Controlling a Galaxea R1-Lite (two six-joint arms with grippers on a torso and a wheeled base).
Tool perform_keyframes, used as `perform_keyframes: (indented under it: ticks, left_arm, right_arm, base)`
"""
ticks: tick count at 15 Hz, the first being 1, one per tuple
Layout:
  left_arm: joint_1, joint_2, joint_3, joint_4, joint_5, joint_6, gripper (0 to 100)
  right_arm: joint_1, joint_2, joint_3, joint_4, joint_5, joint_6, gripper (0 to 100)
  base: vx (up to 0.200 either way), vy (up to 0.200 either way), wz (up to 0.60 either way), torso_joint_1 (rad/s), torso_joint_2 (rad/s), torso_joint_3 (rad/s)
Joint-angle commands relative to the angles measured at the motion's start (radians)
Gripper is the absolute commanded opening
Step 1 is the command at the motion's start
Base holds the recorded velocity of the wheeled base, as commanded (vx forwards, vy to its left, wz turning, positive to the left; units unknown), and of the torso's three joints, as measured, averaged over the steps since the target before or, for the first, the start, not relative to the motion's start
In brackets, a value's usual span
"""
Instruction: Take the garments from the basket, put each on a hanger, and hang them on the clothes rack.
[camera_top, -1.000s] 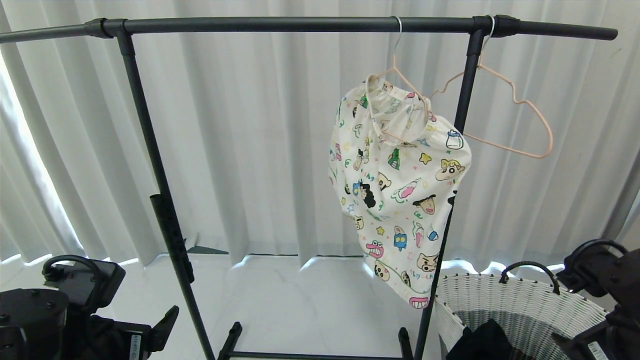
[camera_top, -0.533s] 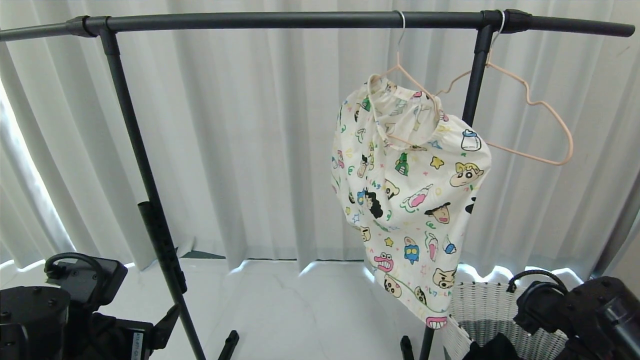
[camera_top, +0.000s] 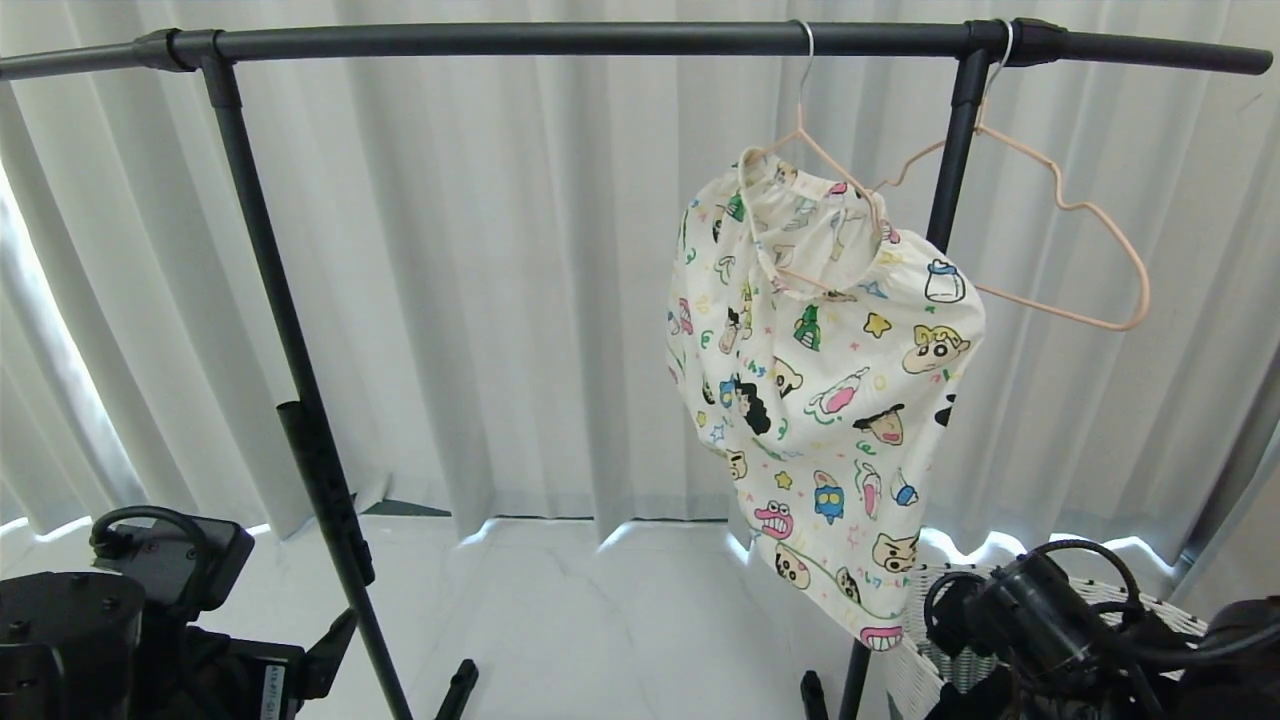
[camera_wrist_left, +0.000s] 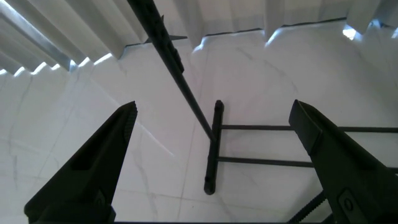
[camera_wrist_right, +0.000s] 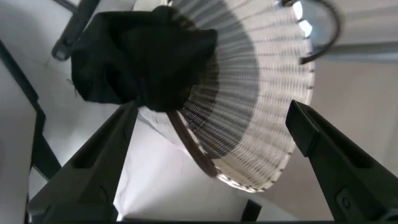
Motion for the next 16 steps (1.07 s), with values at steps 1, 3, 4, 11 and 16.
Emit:
perform_keyframes:
  ticks: [1,3,4,11,16]
  left_arm:
    - [0.003,0.023,-0.003,-0.001,0.000,0.001,100]
    - [0.003,0.029,-0.005,-0.001,0.000,0.003,100]
    - [0.003,0.031,-0.003,-0.001,0.000,0.004,100]
    - [-0.002,0.031,0.002,-0.001,0.000,0.015,100]
    - [-0.002,0.028,0.002,-0.001,0.000,0.016,100]
  right_arm:
    - [-0.072,0.171,-0.009,-0.067,0.012,-0.007,100]
    - [-0.112,0.219,-0.013,-0.125,0.014,-0.024,100]
    - [-0.129,0.228,-0.013,-0.138,0.014,-0.045,100]
    - [-0.139,0.164,-0.006,-0.182,0.142,-0.188,100]
    - [-0.139,0.223,-0.006,-0.188,0.119,-0.211,100]
  base:
    - [0.000,0.000,0.00,0.000,0.00,0.000]
    - [0.000,0.000,0.00,0.000,0.00,0.000]
    - [0.000,0.000,0.00,0.000,0.00,0.000]
    - [0.000,0.000,0.00,0.000,0.00,0.000]
    - [0.000,0.000,0.00,0.000,0.00,0.000]
